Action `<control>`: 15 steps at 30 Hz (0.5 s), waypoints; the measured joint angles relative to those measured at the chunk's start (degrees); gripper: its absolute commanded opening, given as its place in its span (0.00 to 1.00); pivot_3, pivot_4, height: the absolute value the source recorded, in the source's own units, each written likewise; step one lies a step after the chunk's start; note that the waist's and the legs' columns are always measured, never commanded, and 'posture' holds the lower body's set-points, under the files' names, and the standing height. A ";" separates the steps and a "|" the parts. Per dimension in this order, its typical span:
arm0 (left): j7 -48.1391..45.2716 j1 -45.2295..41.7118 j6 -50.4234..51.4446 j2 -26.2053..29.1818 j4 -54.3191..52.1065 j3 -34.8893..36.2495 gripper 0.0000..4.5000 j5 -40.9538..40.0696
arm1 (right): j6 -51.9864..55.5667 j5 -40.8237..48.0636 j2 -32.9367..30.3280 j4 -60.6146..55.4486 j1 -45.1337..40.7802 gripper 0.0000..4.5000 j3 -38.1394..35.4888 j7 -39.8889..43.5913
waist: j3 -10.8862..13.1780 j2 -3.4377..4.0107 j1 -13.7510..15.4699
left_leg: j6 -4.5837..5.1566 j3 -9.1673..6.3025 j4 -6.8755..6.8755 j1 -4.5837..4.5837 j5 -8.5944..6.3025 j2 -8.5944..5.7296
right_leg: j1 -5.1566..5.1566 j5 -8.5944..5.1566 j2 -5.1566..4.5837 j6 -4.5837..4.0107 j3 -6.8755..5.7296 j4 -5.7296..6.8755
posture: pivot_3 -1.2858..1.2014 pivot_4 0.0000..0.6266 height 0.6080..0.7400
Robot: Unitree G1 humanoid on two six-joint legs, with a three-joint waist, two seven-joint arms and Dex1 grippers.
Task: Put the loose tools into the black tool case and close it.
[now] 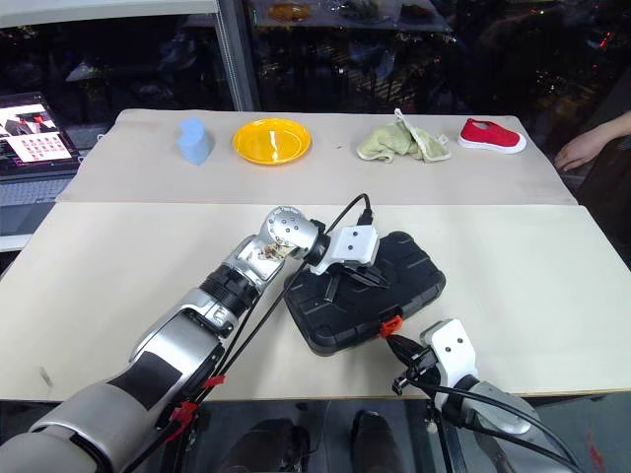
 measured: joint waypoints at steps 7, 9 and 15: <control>0.38 -0.09 -0.26 -0.04 0.53 0.25 0.06 0.07 | 6.85 4.86 -4.37 -2.02 -4.38 0.00 -4.01 2.23 | 0.02 -0.04 -0.17 | 0.04 0.00 0.04 0.01 0.02 0.04 | 0.04 0.00 -0.01 0.00 0.00 0.00 | 0.52 0.24 1.00; 0.61 -0.08 -0.25 -0.04 0.60 0.33 0.06 0.13 | 7.89 5.11 -4.77 -1.88 -5.25 0.00 -4.01 2.63 | 0.02 -0.05 -0.20 | 0.04 0.00 0.04 0.02 0.03 0.06 | 0.05 0.00 -0.01 0.01 -0.01 0.00 | 0.52 0.24 1.00; 1.02 -0.01 -0.18 -0.25 0.61 0.34 0.06 0.17 | 8.26 5.09 -5.55 -1.26 -6.00 0.00 -3.97 3.53 | 0.02 -0.05 -0.22 | 0.04 0.01 0.05 0.02 0.03 0.06 | 0.05 0.00 -0.01 0.01 0.00 0.01 | 0.52 0.24 1.00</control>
